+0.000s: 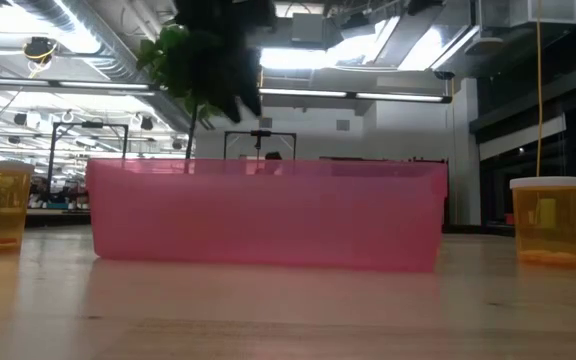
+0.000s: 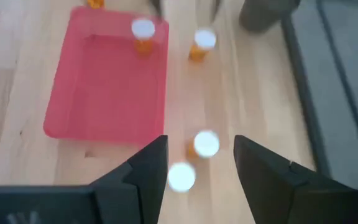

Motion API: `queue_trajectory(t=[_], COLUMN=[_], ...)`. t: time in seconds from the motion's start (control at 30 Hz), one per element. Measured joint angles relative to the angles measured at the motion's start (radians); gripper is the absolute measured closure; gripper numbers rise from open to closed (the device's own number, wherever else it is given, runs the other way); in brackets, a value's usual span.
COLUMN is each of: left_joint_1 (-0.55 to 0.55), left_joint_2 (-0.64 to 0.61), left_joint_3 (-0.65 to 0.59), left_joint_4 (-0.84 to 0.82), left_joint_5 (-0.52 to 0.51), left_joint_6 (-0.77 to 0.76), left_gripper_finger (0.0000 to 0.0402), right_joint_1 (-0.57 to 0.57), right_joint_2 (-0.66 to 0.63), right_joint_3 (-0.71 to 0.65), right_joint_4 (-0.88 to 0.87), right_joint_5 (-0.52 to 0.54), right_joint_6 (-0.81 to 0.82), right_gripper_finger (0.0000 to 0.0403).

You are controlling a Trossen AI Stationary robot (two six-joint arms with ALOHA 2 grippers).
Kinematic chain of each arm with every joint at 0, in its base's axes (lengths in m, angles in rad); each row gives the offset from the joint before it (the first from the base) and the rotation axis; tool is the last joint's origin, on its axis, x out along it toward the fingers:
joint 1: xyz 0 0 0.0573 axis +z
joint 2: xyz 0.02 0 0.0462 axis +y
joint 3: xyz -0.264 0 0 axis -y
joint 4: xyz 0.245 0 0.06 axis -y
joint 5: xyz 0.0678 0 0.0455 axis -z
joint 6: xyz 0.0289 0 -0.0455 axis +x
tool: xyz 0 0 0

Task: Pick and place pill bottles into a basket
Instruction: Put the orange pill bottle into the bin

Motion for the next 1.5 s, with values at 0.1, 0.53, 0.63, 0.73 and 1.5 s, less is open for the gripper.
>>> queue_trajectory(t=[0.1, 0.53, 0.63, 0.73, 1.5], left_joint_1=[0.011, 0.044, 0.044, 0.043, 0.019], left_joint_2=[-0.022, -0.286, -0.324, -0.345, -0.352], left_joint_3=[0.067, 0.154, 0.154, 0.154, 0.154], left_joint_4=[-0.028, 0.022, 0.016, 0.014, -0.034], left_joint_5=[-0.104, -0.134, -0.134, -0.155, -0.235], left_joint_6=[0.019, -0.076, -0.138, -0.166, -0.134], left_gripper_finger=[0.0013, 0.0013, 0.0013, 0.0013, 0.0013], right_joint_1=[0.000, -0.079, -0.142, -0.193, -0.329], right_joint_2=[-0.004, -0.006, -0.006, -0.006, 0.186], right_joint_3=[-0.094, -0.528, -0.538, -0.538, -0.538], right_joint_4=[-0.008, 0.414, 0.419, 0.422, 0.378], right_joint_5=[-0.032, -0.189, -0.249, -0.315, -0.323], right_joint_6=[0.076, 0.178, 0.180, 0.181, 0.179], right_gripper_finger=[0.0218, 0.0215, 0.0195, 0.0154, 0.0014])
